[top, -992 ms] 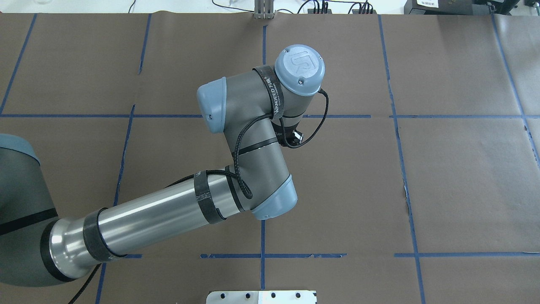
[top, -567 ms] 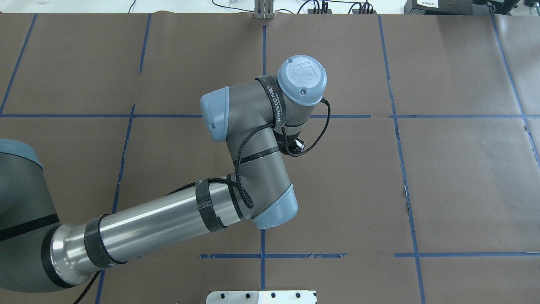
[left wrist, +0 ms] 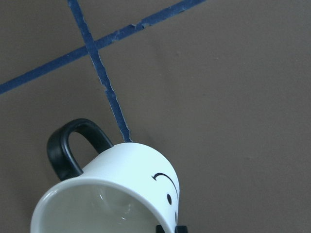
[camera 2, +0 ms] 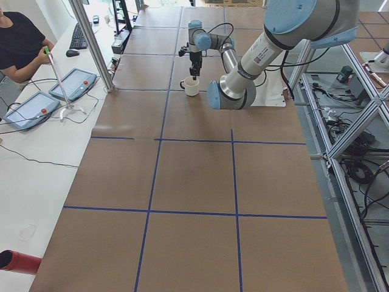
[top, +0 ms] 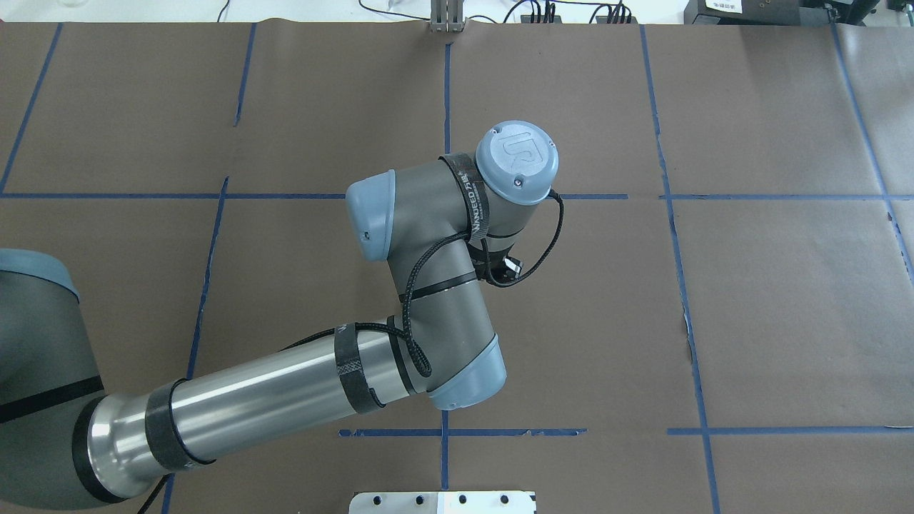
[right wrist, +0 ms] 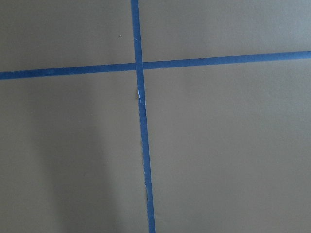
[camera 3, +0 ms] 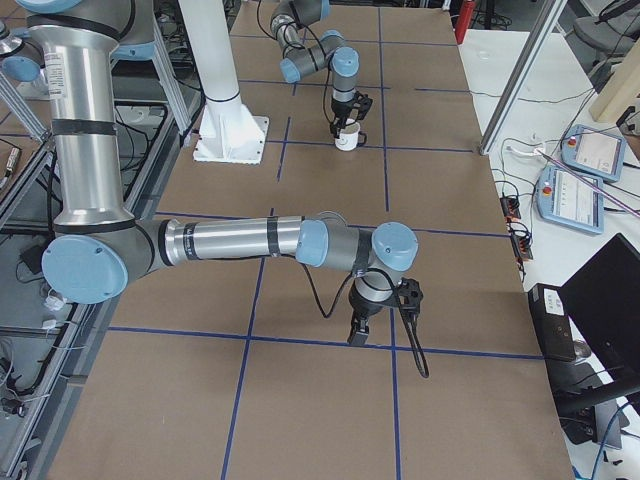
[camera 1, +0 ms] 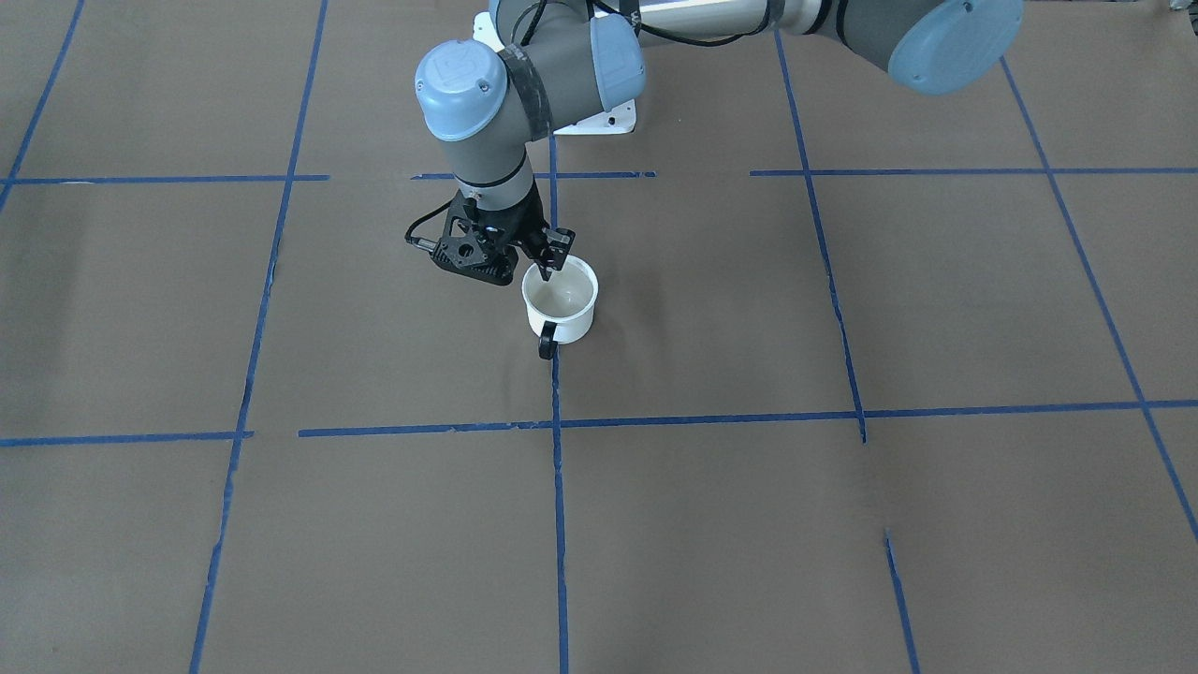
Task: Flip mug
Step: 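Rotate the left wrist to turn the mug opening upward, then set the mug upright on the table and open the left gripper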
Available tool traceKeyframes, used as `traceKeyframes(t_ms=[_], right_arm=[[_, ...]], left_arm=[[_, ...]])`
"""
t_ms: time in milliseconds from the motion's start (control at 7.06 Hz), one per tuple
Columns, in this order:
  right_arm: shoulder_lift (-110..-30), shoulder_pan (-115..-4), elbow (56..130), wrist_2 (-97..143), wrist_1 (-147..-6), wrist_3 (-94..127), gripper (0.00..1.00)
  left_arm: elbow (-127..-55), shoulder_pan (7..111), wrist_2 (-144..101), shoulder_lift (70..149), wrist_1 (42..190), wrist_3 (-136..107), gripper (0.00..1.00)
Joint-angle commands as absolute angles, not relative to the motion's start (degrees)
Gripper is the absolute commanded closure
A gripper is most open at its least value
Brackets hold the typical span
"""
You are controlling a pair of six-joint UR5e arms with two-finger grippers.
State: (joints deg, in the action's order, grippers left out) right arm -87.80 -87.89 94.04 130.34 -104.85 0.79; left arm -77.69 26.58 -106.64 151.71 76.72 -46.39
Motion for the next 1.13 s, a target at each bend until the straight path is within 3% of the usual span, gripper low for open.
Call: traceKeyframes(t_ms=[0,142,709,992], right_arm=[[-87.8,-87.89,94.04,130.34,-104.85,0.79,0.0],[-87.8,-87.89,94.04,130.34,-104.85,0.79,0.0],[-87.8,-87.89,94.04,130.34,-104.85,0.79,0.0],[-87.8,-87.89,94.04,130.34,-104.85,0.79,0.0]], left_arm=[[-81.01,26.98,-106.7,151.61,75.86,-46.41,0.0],[-85.12,29.51,-106.79,151.35,73.59,-46.32,0.0],[-105.34,38.74,-108.11,136.54,75.4,-43.97,0.0],[-106.52,44.27,-108.28,129.33,82.13,-37.82,0.0]])
